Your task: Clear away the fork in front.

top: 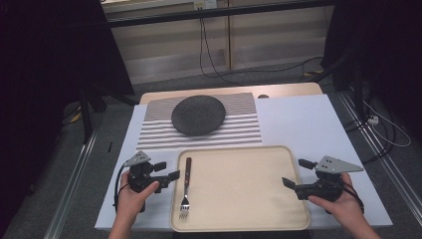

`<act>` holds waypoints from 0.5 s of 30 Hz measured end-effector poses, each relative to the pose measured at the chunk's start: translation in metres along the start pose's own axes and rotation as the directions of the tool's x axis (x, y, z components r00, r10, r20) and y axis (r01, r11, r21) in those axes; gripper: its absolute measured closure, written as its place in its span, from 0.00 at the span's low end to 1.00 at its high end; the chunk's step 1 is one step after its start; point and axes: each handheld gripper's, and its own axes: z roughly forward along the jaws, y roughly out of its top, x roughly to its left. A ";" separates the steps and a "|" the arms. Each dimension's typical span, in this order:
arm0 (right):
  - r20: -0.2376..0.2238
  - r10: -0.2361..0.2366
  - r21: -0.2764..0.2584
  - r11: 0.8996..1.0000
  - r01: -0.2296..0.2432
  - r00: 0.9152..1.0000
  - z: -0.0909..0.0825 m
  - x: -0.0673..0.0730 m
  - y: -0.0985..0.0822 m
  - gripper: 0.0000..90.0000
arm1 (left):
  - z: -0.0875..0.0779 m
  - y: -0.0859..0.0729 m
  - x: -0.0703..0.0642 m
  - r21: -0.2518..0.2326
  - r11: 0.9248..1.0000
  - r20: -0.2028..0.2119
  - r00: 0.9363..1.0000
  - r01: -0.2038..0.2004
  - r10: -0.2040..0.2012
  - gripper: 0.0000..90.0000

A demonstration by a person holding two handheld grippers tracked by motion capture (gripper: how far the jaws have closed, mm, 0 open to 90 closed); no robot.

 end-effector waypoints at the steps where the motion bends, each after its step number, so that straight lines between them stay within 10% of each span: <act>1: 0.000 0.000 0.001 1.000 0.000 1.000 0.000 0.000 0.000 0.12 | -0.001 -0.001 0.000 0.000 1.000 -0.001 1.000 -0.003 0.003 0.29; 15: 0.013 0.007 0.001 1.000 -0.007 1.000 -0.004 -0.003 -0.007 0.12 | -0.014 -0.010 0.008 -0.006 1.000 -0.014 1.000 0.011 -0.012 0.20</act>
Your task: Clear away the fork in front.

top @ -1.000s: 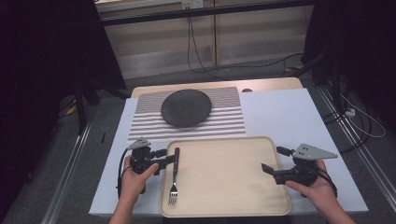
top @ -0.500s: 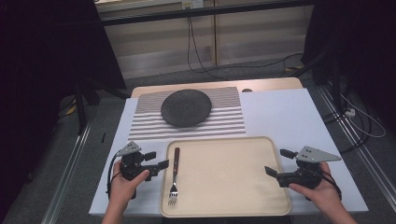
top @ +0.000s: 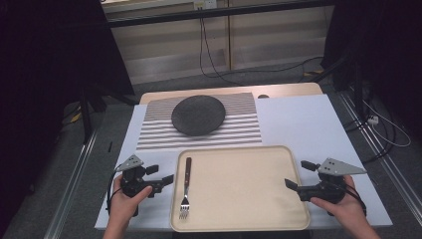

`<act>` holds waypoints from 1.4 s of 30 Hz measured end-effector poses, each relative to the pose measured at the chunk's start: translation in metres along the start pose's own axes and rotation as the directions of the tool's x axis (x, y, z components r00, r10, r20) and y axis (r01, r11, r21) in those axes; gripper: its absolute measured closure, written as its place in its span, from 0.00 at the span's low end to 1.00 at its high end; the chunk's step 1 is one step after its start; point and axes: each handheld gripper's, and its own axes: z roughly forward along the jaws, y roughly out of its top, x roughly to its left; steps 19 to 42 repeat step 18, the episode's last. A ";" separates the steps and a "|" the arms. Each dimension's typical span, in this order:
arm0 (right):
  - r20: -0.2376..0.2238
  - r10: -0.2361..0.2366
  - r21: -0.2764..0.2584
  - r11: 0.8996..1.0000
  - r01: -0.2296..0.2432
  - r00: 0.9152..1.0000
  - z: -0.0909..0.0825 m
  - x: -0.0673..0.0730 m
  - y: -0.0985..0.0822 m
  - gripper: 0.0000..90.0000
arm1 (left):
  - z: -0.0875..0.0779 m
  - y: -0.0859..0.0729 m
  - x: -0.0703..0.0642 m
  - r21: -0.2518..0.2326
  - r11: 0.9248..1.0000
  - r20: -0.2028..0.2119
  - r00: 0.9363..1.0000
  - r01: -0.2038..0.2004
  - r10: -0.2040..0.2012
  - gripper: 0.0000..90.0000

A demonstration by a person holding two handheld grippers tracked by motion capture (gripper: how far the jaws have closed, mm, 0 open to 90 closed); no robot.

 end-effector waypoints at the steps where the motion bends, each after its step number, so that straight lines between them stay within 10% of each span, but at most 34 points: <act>1: 0.000 0.003 -0.003 1.000 -0.003 1.000 0.000 0.000 0.000 0.12 | 0.000 0.000 0.000 -0.002 1.000 -0.002 1.000 -0.002 0.002 0.20; 42: 0.013 0.012 -0.032 0.999 -0.011 1.000 -0.004 -0.004 -0.002 0.12 | 0.000 -0.005 0.002 -0.008 1.000 -0.024 0.999 -0.021 0.021 0.13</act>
